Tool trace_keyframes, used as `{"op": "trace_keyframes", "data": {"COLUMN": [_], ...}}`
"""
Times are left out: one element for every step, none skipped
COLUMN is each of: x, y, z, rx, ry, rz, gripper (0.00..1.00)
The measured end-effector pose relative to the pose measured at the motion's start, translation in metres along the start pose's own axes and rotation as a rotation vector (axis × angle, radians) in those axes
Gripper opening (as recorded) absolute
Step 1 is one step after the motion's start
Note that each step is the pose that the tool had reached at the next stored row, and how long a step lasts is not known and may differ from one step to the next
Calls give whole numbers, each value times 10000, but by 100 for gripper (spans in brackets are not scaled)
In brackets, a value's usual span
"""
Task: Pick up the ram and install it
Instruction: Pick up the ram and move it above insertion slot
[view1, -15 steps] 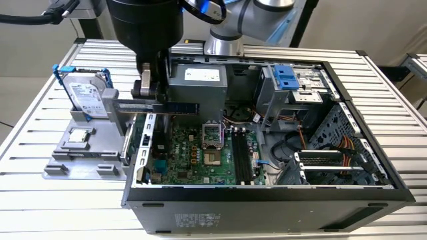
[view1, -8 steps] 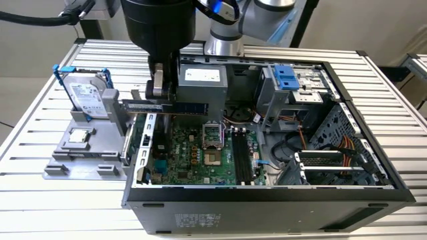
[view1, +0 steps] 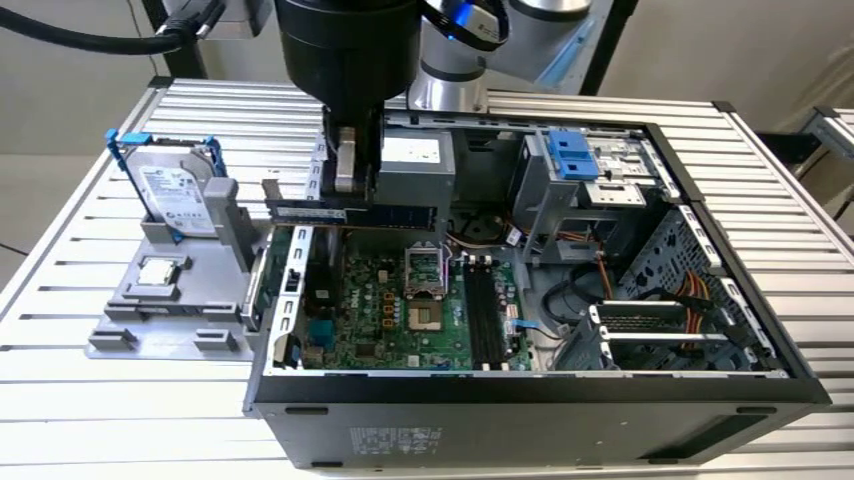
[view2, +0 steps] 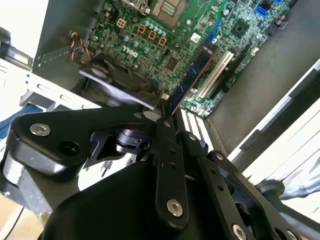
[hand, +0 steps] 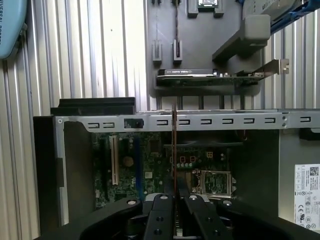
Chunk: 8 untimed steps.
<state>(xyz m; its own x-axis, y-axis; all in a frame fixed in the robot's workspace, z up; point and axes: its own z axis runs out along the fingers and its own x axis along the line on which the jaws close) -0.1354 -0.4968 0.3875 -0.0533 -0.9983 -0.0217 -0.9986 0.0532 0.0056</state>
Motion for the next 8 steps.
{"op": "trace_keyframes", "data": {"x": [-1,-3,-4,-6,-7,-9,-10,-12], "y": [-20,-39,-60,-78,-98,-117,-136,-155], "z": [0,0,0,0,-1,-1,-1,-1], "rx": [0,0,0,0,0,0,0,0], "ry": [0,0,0,1,1,1,0,1], "rz": [0,0,0,1,0,-1,0,0], "gripper": [0,0,0,0,0,0,0,0]}}
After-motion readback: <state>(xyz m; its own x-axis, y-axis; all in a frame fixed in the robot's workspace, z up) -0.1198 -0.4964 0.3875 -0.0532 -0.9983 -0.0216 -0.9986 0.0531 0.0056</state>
